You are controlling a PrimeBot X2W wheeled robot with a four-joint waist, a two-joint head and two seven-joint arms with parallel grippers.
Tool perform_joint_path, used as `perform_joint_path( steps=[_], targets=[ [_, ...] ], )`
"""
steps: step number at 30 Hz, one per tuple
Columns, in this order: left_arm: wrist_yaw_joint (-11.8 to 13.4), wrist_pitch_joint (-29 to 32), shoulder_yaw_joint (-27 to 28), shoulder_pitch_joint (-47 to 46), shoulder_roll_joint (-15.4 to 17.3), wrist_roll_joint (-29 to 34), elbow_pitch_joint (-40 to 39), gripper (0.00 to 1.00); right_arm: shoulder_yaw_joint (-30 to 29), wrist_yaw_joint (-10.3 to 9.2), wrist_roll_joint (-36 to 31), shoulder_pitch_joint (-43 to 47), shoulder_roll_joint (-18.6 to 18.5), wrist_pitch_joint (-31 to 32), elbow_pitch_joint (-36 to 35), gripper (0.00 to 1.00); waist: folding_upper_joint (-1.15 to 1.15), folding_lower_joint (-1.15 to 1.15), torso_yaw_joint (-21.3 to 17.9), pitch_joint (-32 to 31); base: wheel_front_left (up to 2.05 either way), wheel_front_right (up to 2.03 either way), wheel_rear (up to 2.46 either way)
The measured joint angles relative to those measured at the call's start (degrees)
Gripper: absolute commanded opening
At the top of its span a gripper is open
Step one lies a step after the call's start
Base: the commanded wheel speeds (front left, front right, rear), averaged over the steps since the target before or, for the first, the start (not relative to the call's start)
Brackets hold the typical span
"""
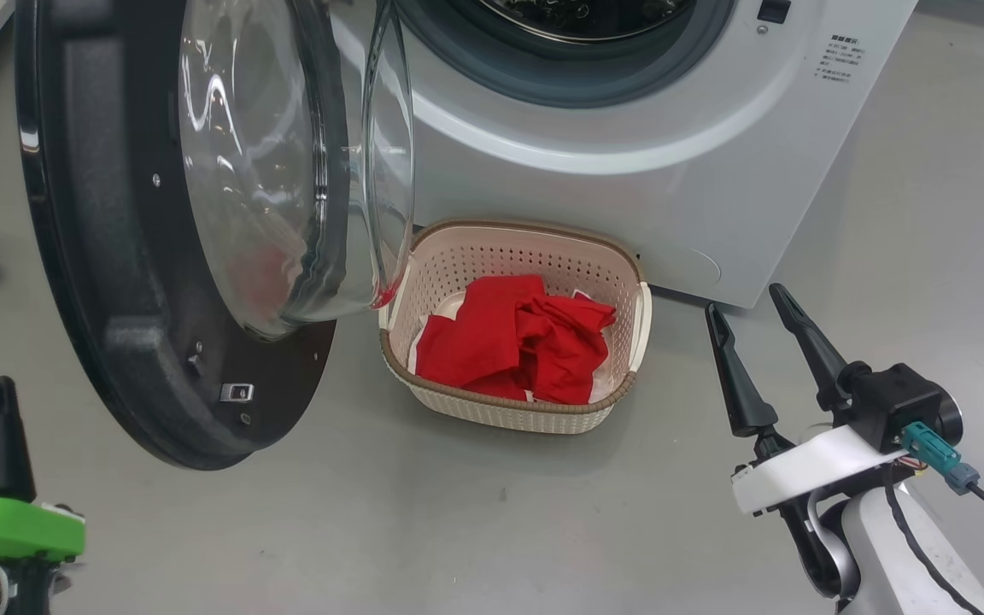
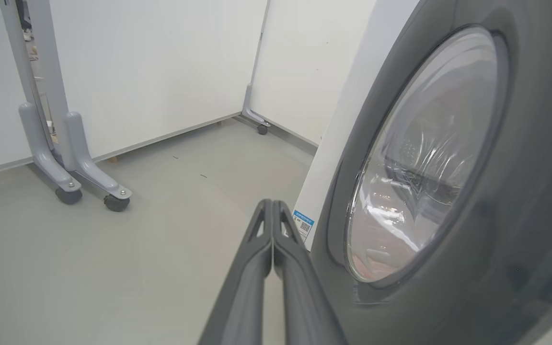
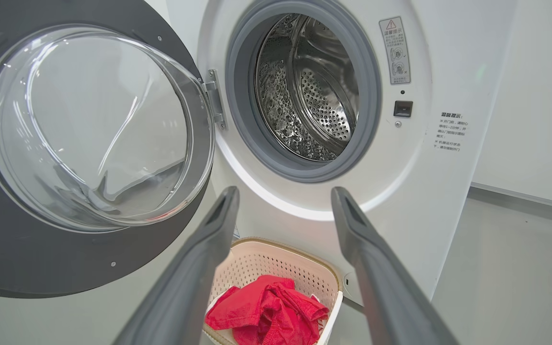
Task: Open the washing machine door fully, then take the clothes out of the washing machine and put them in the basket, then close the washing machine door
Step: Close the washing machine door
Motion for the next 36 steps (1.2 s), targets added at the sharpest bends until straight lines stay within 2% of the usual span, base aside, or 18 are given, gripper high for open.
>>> perform_joint_path(
  steps=[6, 13, 16, 24, 27, 31, 36],
  targets=[
    [0.0, 8.1, 2.3, -2.5, -4.9, -15.6, 0.8, 0.00, 0.3, 0.00, -0.1, 0.4, 0.2, 0.0, 0.2, 1.00, 0.00, 0.00, 0.1, -0.3, 0.00, 0.00, 0.00],
    [0.0, 20.2, 6.2, -6.5, -10.7, -38.0, -0.2, 0.00, 0.5, 0.00, -0.1, 0.5, 0.4, 0.0, 0.4, 1.00, 0.00, 0.00, -0.1, -0.8, 0.00, 0.00, 0.00],
    [1.1, 25.2, 7.7, -7.0, -11.1, -44.0, 0.0, 0.00, 0.6, 0.01, -0.1, 0.6, 0.5, 0.0, 0.4, 1.00, 0.00, 0.00, -0.1, -0.9, 0.00, 0.00, 0.00],
    [7.4, 35.8, 11.2, -7.2, -10.0, -55.5, -0.9, 0.00, 0.6, 0.01, -0.1, 0.6, 0.5, 0.0, 0.4, 1.00, 0.00, 0.00, -0.3, -0.9, 0.00, 0.00, 0.00],
    [8.9, 38.5, 11.3, -7.3, -9.6, -57.7, -1.9, 0.00, 0.6, 0.01, -0.1, 0.6, 0.5, 0.0, 0.4, 1.00, 0.00, 0.00, -0.3, -0.7, 0.00, 0.00, 0.00],
    [10.2, 41.7, 10.9, -7.2, -9.1, -58.5, -3.0, 0.00, 0.4, 0.01, -0.2, 0.6, 0.5, 0.0, 0.4, 1.00, 0.00, 0.00, -0.2, -0.5, 0.00, 0.00, 0.00],
    [10.5, 44.5, 9.9, -7.2, -8.5, -59.5, -4.7, 0.00, 0.4, 0.01, -0.2, 0.6, 0.4, 0.0, 0.4, 1.00, 0.00, 0.00, -0.1, -0.2, 0.00, 0.00, 0.00]
  ],
)
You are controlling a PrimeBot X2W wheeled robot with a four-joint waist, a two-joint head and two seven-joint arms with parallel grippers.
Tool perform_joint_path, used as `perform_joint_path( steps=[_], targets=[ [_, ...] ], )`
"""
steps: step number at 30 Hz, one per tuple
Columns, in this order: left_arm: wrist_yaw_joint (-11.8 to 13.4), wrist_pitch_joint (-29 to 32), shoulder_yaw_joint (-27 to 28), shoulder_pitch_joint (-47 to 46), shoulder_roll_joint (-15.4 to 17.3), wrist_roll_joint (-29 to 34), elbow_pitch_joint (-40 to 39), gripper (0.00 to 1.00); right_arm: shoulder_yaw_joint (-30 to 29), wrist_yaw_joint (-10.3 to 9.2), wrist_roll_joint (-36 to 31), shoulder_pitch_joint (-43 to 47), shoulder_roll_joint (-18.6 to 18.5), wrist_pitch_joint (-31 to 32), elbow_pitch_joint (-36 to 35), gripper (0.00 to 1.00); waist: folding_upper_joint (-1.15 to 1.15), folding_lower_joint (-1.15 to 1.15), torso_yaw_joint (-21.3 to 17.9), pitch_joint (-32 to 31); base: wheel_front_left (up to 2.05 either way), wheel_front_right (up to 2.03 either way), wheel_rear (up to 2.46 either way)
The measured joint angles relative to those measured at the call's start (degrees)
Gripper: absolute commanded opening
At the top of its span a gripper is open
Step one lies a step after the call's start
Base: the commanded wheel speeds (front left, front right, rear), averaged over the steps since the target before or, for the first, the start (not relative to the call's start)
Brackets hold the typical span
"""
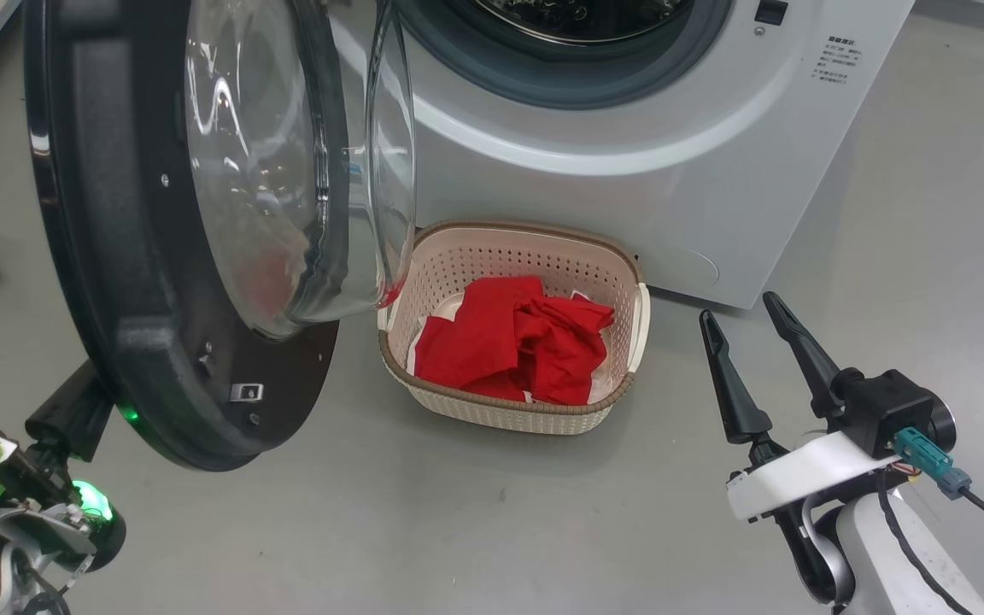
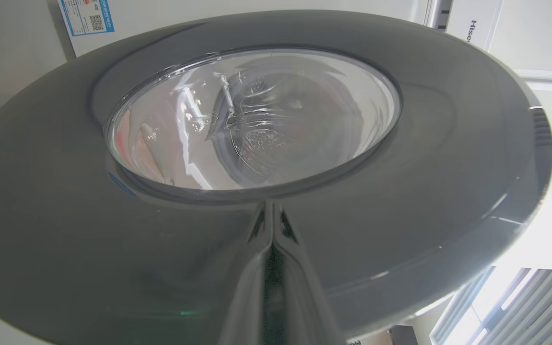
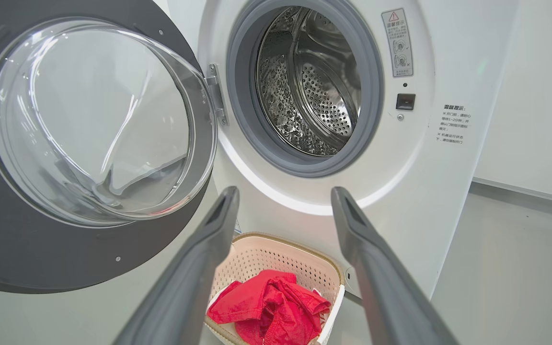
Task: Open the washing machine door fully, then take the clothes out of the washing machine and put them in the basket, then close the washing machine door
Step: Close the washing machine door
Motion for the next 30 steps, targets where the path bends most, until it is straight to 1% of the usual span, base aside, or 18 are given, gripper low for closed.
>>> perform_joint_path(
  steps=[2, 8, 13, 22, 30],
  targets=[
    [0.2, 1.2, -0.5, 0.0, 0.2, -1.1, -0.7, 0.00, 0.0, 0.00, 0.0, 0.0, 0.0, 0.0, 0.0, 1.00, 0.00, 0.00, 0.0, 0.1, 0.00, 0.00, 0.00],
    [0.8, 3.5, -1.8, 0.3, 0.4, -1.1, -2.4, 0.00, 0.0, 0.00, 0.0, 0.0, 0.0, 0.0, 0.0, 1.00, 0.00, 0.00, -0.3, 0.4, 0.00, 0.00, 0.00],
    [1.0, 4.9, -2.4, 1.8, 0.4, -1.6, -4.6, 0.00, 0.9, 0.00, -0.2, -0.1, 0.0, 0.0, 0.0, 1.00, 0.00, 0.00, -1.4, 0.8, 0.00, 0.00, 0.00],
    [1.7, 6.4, -5.6, 2.7, -0.7, -1.6, -6.7, 0.00, 1.1, 0.00, -0.2, -0.7, 0.1, 0.0, 0.0, 1.00, 0.00, 0.00, -4.6, 1.9, 0.00, 0.00, 0.00],
    [1.9, 6.7, -8.6, 2.7, -1.8, -1.5, -7.3, 0.00, 1.1, 0.00, -0.2, -1.8, 0.2, 0.0, 0.0, 1.00, 0.00, 0.00, -8.6, 3.2, 0.00, 0.00, 0.00]
  ],
)
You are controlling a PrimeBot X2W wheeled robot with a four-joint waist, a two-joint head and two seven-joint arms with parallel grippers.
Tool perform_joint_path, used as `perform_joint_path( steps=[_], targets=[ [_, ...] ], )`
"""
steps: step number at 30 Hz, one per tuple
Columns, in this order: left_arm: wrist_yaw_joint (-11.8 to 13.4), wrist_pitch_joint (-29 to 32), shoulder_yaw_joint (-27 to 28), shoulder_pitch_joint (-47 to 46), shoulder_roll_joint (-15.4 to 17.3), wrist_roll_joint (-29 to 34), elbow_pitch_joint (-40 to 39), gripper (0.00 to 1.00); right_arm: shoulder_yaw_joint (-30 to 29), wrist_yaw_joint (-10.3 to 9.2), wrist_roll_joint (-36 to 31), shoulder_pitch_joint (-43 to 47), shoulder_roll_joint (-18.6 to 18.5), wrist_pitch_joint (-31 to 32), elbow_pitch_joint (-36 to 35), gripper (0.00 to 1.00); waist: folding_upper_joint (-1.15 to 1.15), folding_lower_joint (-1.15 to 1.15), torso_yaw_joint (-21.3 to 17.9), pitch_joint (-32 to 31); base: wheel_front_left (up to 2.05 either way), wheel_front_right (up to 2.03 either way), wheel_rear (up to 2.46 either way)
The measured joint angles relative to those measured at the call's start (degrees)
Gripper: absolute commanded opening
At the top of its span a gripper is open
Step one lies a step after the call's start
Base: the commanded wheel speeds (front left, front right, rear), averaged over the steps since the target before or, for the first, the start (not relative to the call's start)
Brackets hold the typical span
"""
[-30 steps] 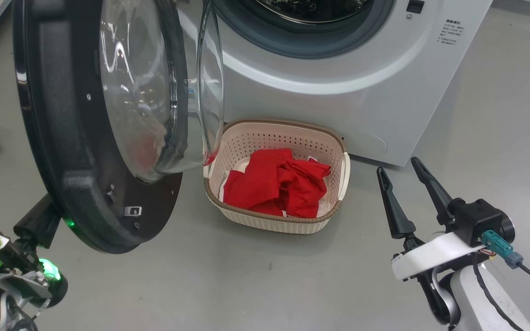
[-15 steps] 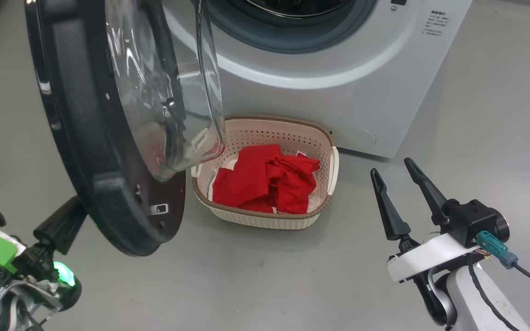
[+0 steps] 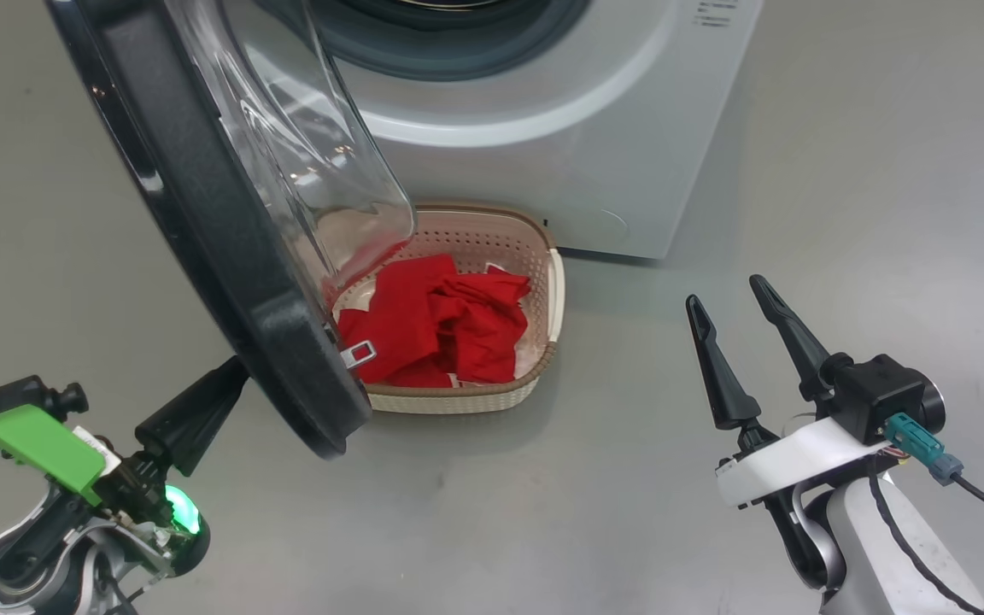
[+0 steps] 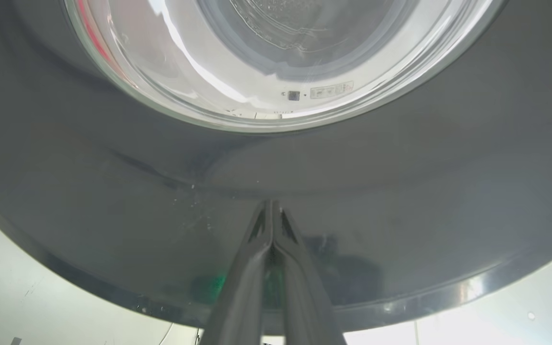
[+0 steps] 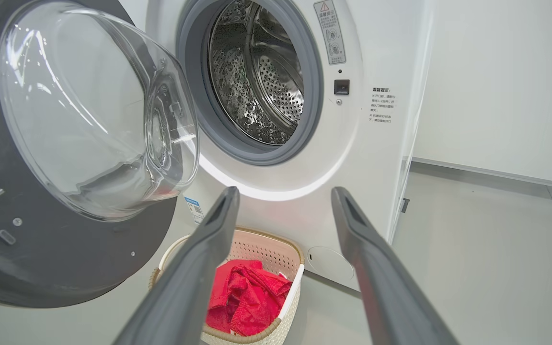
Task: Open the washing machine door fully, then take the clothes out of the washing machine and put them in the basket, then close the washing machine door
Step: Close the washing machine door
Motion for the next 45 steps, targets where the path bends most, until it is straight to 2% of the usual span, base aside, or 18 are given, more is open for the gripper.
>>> perform_joint_path(
  steps=[22, 32, 37, 40, 45],
  targets=[
    [0.4, -8.6, -1.2, -5.2, -1.6, -0.9, 2.7, 0.00, -0.4, 0.00, 1.1, -2.2, 1.6, 0.0, -0.1, 1.00, 0.00, 0.00, -14.3, 3.7, 0.00, 0.00, 0.00],
    [0.3, -13.6, -1.1, -8.9, -1.7, -4.5, 6.2, 0.00, 0.5, 0.00, 1.7, -2.4, 2.4, 0.0, 0.4, 1.00, 0.00, 0.00, -20.7, 4.7, 0.00, 0.00, 0.00],
    [-0.8, -15.7, -2.7, -10.9, -1.7, -7.0, 7.9, 0.00, 0.7, 0.00, 2.4, -2.7, 2.6, 0.0, 0.7, 1.00, 0.00, 0.00, -23.6, 5.0, 0.00, 0.00, 0.00],
    [-2.2, -17.4, -3.2, -11.9, -1.8, -7.1, 8.7, 0.00, 0.9, 0.00, 2.6, -2.9, 2.7, 0.0, 0.9, 1.00, 0.00, 0.00, -25.0, 5.1, 0.00, 0.00, 0.00],
    [-2.8, -19.7, -4.5, -13.5, -1.8, -7.2, 10.6, 0.00, 0.3, 0.00, 2.6, -2.9, 2.9, 0.0, 1.2, 1.00, 0.00, 0.00, -26.7, 4.8, 0.00, 0.00, 0.00]
  ],
)
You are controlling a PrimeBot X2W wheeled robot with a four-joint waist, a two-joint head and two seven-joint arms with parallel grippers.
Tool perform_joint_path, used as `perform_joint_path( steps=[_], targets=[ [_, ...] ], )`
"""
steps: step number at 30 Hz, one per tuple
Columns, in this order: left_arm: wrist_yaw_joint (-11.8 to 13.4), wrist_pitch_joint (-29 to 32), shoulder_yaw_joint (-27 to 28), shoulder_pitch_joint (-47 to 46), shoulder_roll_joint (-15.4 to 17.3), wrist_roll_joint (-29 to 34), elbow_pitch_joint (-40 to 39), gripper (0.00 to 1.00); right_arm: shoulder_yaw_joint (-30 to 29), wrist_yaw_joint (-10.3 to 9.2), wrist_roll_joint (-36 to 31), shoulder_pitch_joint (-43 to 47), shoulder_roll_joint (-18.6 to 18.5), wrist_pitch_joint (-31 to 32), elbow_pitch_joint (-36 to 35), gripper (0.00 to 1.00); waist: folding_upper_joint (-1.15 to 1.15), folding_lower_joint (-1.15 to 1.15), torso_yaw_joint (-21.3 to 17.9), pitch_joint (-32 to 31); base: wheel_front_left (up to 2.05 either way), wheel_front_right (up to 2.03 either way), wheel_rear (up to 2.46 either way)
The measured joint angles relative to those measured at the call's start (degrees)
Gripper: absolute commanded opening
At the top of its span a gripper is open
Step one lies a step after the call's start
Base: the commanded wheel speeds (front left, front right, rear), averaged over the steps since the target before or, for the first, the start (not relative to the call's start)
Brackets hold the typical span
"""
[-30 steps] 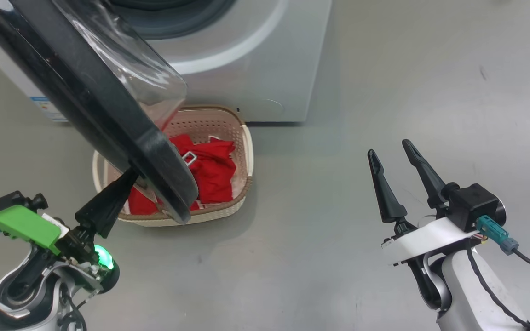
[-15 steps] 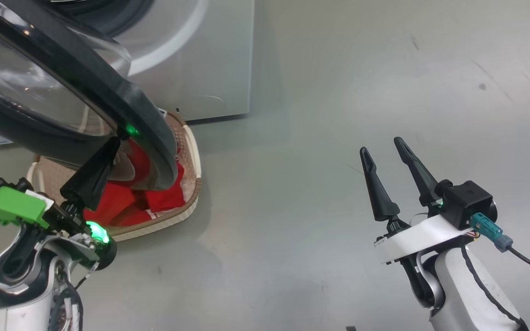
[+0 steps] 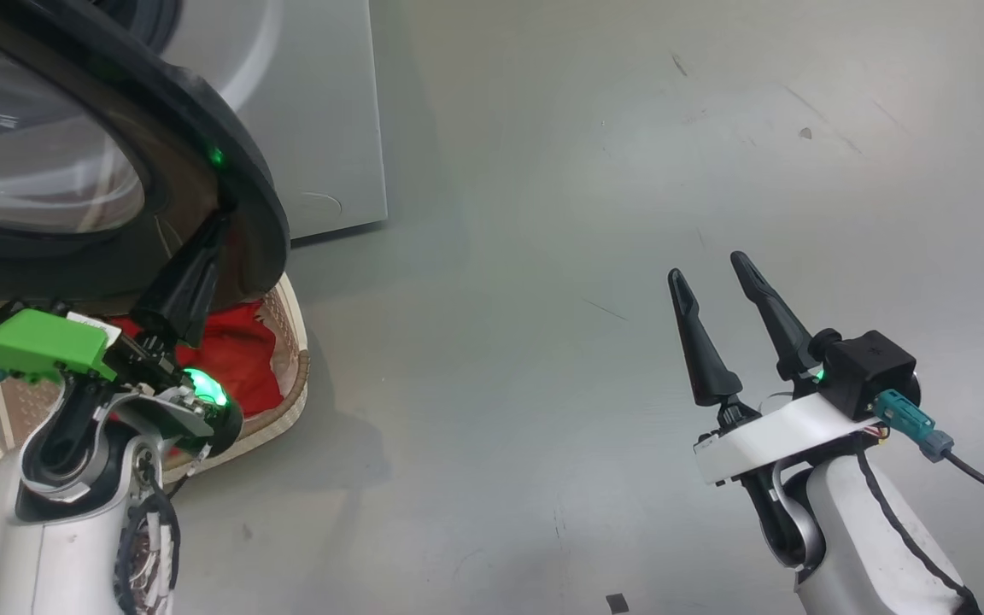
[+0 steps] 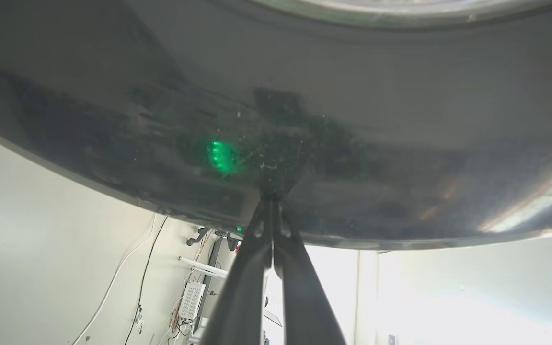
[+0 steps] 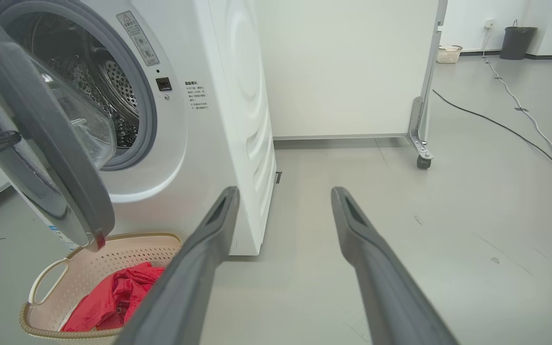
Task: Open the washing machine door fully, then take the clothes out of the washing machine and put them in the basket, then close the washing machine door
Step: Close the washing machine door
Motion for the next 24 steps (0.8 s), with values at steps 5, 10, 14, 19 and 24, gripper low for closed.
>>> perform_joint_path(
  steps=[5, 10, 14, 19, 24],
  targets=[
    [-1.7, -1.7, -2.2, -1.9, -0.1, 0.0, 2.5, 0.00, -1.8, 0.00, 0.0, 0.0, 0.0, 0.0, 0.0, 1.00, 0.00, 0.00, 0.1, -0.3, 0.00, 0.00, 0.00],
    [-2.7, -2.4, -3.6, -2.0, -0.2, -1.4, 4.1, 0.00, -2.9, 0.00, 0.0, 0.1, 0.0, 0.0, -0.5, 1.00, 0.00, 0.00, 1.4, -0.7, 0.00, 0.00, 0.00],
    [-3.5, -2.4, -5.6, -2.1, -0.2, -1.3, 5.0, 0.00, -4.1, 0.00, 0.0, 0.1, 0.0, 0.0, -1.1, 1.00, 0.00, 0.00, 2.4, -1.0, 0.00, 0.00, 0.00],
    [-5.7, -2.0, -8.3, -1.6, -0.2, -0.4, 5.3, 0.00, -5.6, 0.00, 0.6, 0.3, 0.0, 0.0, -1.4, 1.00, 0.00, 0.00, 4.6, -1.8, 0.00, 0.00, 0.00],
    [-7.8, -1.6, -12.5, 0.1, 0.6, 7.3, 4.6, 0.00, -7.4, 0.00, 0.9, 1.2, -0.2, 0.0, -1.8, 1.00, 0.00, 0.00, 7.1, -3.0, 0.00, 0.00, 0.00]
  ],
)
